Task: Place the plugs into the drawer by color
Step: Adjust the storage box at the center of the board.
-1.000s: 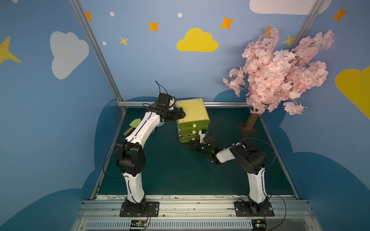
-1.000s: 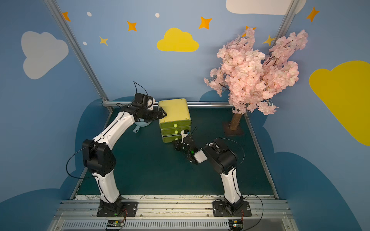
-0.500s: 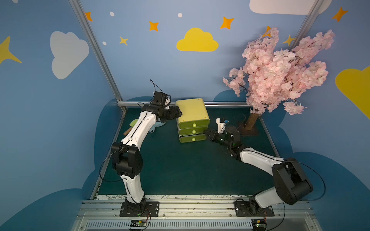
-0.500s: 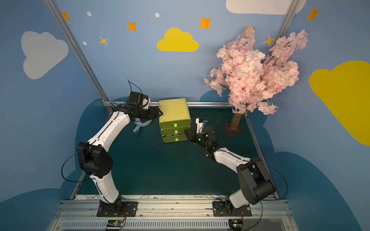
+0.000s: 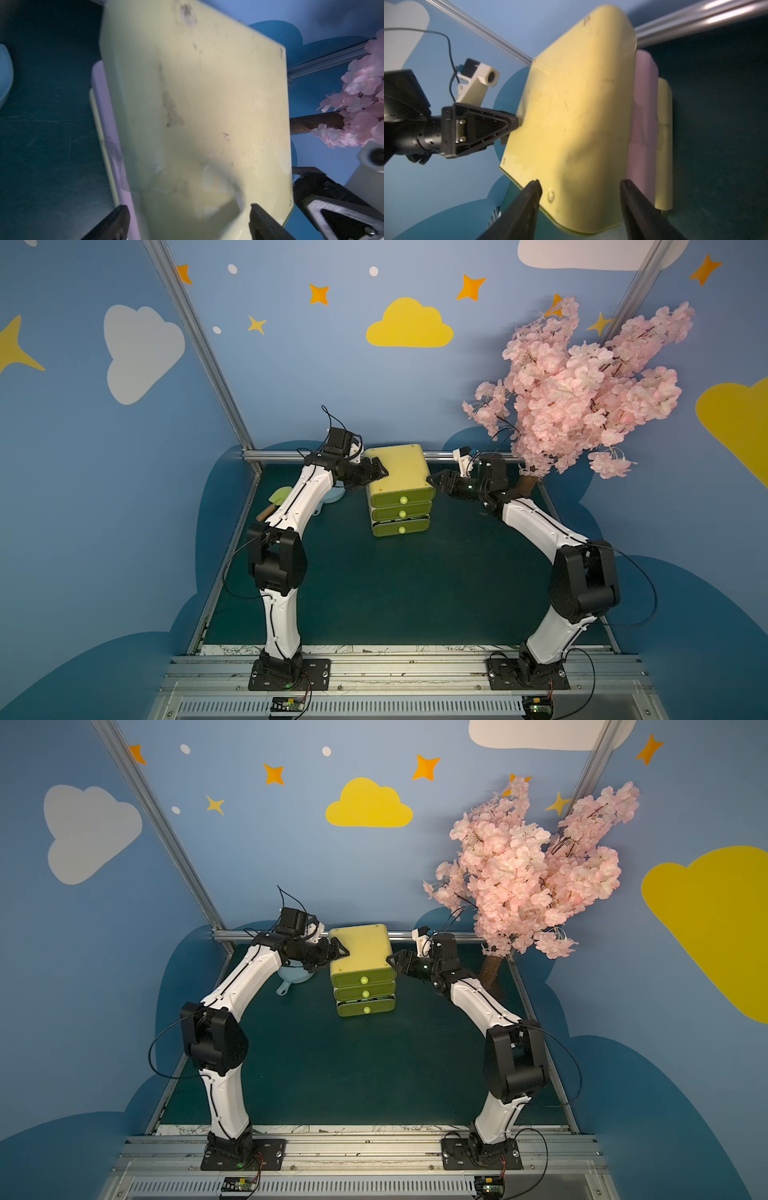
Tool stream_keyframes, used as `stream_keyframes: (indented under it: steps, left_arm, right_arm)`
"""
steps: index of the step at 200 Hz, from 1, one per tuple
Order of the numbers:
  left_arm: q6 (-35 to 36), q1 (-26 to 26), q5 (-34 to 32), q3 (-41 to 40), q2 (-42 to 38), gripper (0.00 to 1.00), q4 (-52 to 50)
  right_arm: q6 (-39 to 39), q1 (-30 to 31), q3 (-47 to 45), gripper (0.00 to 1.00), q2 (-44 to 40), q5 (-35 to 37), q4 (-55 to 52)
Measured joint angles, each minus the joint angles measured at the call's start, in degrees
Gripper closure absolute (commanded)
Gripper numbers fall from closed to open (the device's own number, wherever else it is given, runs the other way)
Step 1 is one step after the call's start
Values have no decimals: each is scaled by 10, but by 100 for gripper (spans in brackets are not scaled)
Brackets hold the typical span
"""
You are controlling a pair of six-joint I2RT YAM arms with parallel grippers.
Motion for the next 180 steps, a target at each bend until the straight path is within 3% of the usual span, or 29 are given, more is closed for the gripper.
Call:
stream_keyframes:
  steps: [80, 138, 162, 180]
  left_arm:
    - [4, 0, -3, 8, 3, 11, -14]
    - [11, 0, -9, -30, -20, 9, 12]
    - [18, 0, -13, -40, -29, 8, 15]
    - [32, -7, -24, -60, -51, 3, 12]
  right_arm:
    - [-4, 25, -26, 39, -26, 32, -1]
    - [5, 38, -69, 39, -62, 41, 2]
    - [0, 46, -82, 37, -80, 47, -7]
    - [-23, 49, -102, 29, -120, 59, -38]
